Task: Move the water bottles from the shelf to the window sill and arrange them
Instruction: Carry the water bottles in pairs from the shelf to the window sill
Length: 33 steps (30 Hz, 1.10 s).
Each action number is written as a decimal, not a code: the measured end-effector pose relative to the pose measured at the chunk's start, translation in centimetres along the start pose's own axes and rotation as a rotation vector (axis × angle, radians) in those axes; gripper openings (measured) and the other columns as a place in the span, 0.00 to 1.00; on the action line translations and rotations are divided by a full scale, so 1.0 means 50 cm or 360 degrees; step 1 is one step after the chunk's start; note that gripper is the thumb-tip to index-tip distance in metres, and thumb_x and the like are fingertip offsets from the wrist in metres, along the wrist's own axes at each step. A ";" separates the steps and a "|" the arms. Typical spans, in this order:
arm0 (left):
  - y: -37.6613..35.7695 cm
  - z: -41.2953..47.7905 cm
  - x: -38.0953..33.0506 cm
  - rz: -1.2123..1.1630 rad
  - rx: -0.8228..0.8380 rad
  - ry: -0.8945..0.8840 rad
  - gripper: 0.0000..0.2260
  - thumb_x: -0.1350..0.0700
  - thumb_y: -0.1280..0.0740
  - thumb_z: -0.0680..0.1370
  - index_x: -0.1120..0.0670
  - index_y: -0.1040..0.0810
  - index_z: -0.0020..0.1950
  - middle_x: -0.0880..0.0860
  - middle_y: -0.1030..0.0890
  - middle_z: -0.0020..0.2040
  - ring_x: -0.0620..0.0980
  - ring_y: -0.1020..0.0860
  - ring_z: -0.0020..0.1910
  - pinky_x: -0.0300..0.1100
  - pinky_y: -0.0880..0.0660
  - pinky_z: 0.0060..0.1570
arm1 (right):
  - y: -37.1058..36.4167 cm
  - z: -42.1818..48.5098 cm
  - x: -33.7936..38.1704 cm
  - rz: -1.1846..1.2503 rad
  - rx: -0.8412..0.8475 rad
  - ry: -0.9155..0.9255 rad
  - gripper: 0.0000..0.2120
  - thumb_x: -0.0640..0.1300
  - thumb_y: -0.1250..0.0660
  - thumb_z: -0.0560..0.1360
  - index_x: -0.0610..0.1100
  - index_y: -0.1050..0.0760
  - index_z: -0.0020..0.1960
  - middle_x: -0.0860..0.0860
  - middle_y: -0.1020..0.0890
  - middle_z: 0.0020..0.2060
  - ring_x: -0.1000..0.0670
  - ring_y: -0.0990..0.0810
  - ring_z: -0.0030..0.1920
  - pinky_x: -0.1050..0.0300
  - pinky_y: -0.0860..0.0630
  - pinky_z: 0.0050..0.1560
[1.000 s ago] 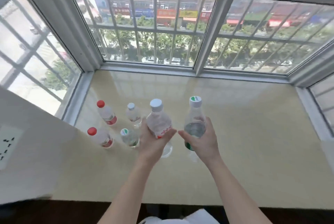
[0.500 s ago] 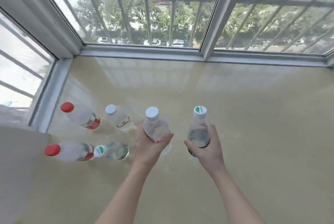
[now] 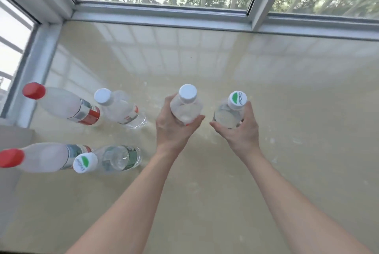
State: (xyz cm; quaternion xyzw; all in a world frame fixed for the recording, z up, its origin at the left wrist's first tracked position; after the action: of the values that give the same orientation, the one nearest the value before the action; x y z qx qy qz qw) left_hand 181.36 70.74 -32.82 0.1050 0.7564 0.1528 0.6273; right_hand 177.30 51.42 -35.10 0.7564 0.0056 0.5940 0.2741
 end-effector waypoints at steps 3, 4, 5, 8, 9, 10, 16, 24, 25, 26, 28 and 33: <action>-0.009 0.003 0.020 0.0005 -0.0017 0.0009 0.27 0.54 0.18 0.63 0.47 0.27 0.57 0.41 0.20 0.47 0.38 0.23 0.46 0.30 0.27 0.45 | 0.000 0.000 -0.021 -0.0007 -0.0063 -0.0025 0.32 0.47 0.17 0.63 0.61 0.33 0.56 0.65 0.20 0.47 0.55 0.19 0.50 0.56 0.21 0.51; -0.012 0.002 0.027 0.0003 -0.0025 0.0017 0.27 0.54 0.18 0.63 0.47 0.27 0.56 0.41 0.20 0.47 0.38 0.23 0.46 0.29 0.28 0.45 | 0.000 0.000 -0.028 0.0001 -0.0081 -0.0040 0.31 0.46 0.17 0.63 0.60 0.33 0.56 0.67 0.21 0.46 0.59 0.20 0.49 0.60 0.21 0.50; -0.014 0.000 0.033 -0.0002 -0.0034 0.0027 0.27 0.55 0.18 0.63 0.46 0.27 0.56 0.41 0.20 0.46 0.37 0.23 0.45 0.29 0.28 0.44 | 0.000 -0.001 -0.035 0.0000 -0.0095 -0.0051 0.31 0.46 0.17 0.63 0.58 0.32 0.56 0.68 0.21 0.45 0.61 0.21 0.47 0.63 0.22 0.49; -0.018 -0.006 0.048 -0.0002 -0.0017 0.0022 0.27 0.55 0.18 0.63 0.45 0.28 0.55 0.40 0.21 0.47 0.36 0.24 0.46 0.29 0.28 0.45 | -0.007 -0.004 -0.046 -0.0057 -0.0081 -0.0049 0.30 0.46 0.16 0.62 0.49 0.29 0.58 0.65 0.21 0.45 0.57 0.21 0.46 0.68 0.26 0.47; -0.018 -0.008 0.054 0.0006 0.0001 0.0027 0.28 0.55 0.18 0.63 0.45 0.29 0.55 0.39 0.21 0.47 0.35 0.24 0.46 0.29 0.28 0.45 | -0.008 -0.005 -0.049 -0.0075 -0.0071 -0.0049 0.30 0.46 0.16 0.61 0.48 0.28 0.58 0.64 0.22 0.45 0.56 0.22 0.47 0.70 0.27 0.46; -0.018 -0.010 0.061 0.0013 0.0014 0.0040 0.28 0.55 0.18 0.63 0.45 0.29 0.55 0.39 0.22 0.47 0.34 0.25 0.46 0.28 0.29 0.45 | -0.009 -0.005 -0.053 -0.0084 -0.0065 -0.0050 0.30 0.47 0.16 0.61 0.47 0.28 0.58 0.64 0.22 0.45 0.55 0.22 0.47 0.72 0.28 0.46; -0.016 -0.010 0.087 0.0104 0.0026 0.0070 0.29 0.55 0.18 0.62 0.44 0.29 0.56 0.38 0.22 0.48 0.33 0.25 0.47 0.24 0.32 0.45 | 0.002 -0.009 -0.068 -0.0119 -0.0055 -0.0058 0.30 0.48 0.16 0.61 0.45 0.26 0.57 0.61 0.20 0.45 0.54 0.21 0.47 0.72 0.27 0.47; -0.016 -0.002 0.112 0.0163 -0.0030 0.0078 0.26 0.52 0.18 0.62 0.52 0.26 0.54 0.37 0.23 0.42 0.39 0.25 0.44 0.24 0.31 0.43 | 0.001 -0.018 -0.069 -0.0101 -0.0099 -0.0056 0.31 0.48 0.17 0.62 0.43 0.27 0.59 0.53 0.18 0.49 0.48 0.19 0.50 0.57 0.22 0.51; -0.016 0.001 0.111 0.0165 -0.0033 0.0060 0.25 0.52 0.17 0.62 0.52 0.26 0.53 0.38 0.23 0.42 0.39 0.25 0.44 0.24 0.31 0.42 | 0.002 -0.018 -0.070 -0.0113 -0.0108 -0.0048 0.31 0.48 0.17 0.62 0.43 0.27 0.59 0.53 0.19 0.49 0.49 0.19 0.50 0.59 0.23 0.50; -0.017 0.005 0.110 0.0161 -0.0041 0.0044 0.25 0.53 0.17 0.62 0.51 0.27 0.52 0.37 0.24 0.42 0.38 0.26 0.43 0.24 0.31 0.42 | 0.002 -0.019 -0.071 -0.0124 -0.0111 -0.0041 0.31 0.48 0.17 0.62 0.43 0.27 0.59 0.53 0.19 0.49 0.49 0.19 0.49 0.62 0.24 0.49; -0.017 0.011 0.107 0.0142 -0.0062 0.0019 0.25 0.54 0.17 0.62 0.50 0.28 0.51 0.36 0.25 0.41 0.37 0.27 0.43 0.22 0.32 0.42 | 0.005 -0.017 -0.073 -0.0132 -0.0114 -0.0030 0.31 0.48 0.17 0.62 0.43 0.27 0.59 0.53 0.19 0.48 0.50 0.20 0.48 0.69 0.27 0.46; -0.022 0.014 0.108 0.0076 -0.0041 0.0040 0.27 0.54 0.17 0.62 0.47 0.29 0.53 0.35 0.24 0.44 0.27 0.26 0.43 0.22 0.32 0.44 | 0.007 -0.014 -0.083 -0.0095 -0.0105 -0.0040 0.33 0.47 0.16 0.62 0.42 0.28 0.61 0.53 0.20 0.49 0.54 0.21 0.48 0.75 0.29 0.45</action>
State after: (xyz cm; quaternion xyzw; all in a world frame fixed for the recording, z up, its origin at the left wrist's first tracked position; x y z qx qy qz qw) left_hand 181.05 71.68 -38.27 0.1130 0.7595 0.1788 0.6152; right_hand 175.36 50.03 -38.55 0.7539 0.0051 0.5758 0.3165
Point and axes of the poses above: each hand's wrist, its own z-axis towards the middle knuckle, its own y-axis out of the back of the hand, x = y × z, the point moved 5 cm from there along z, towards the middle knuckle
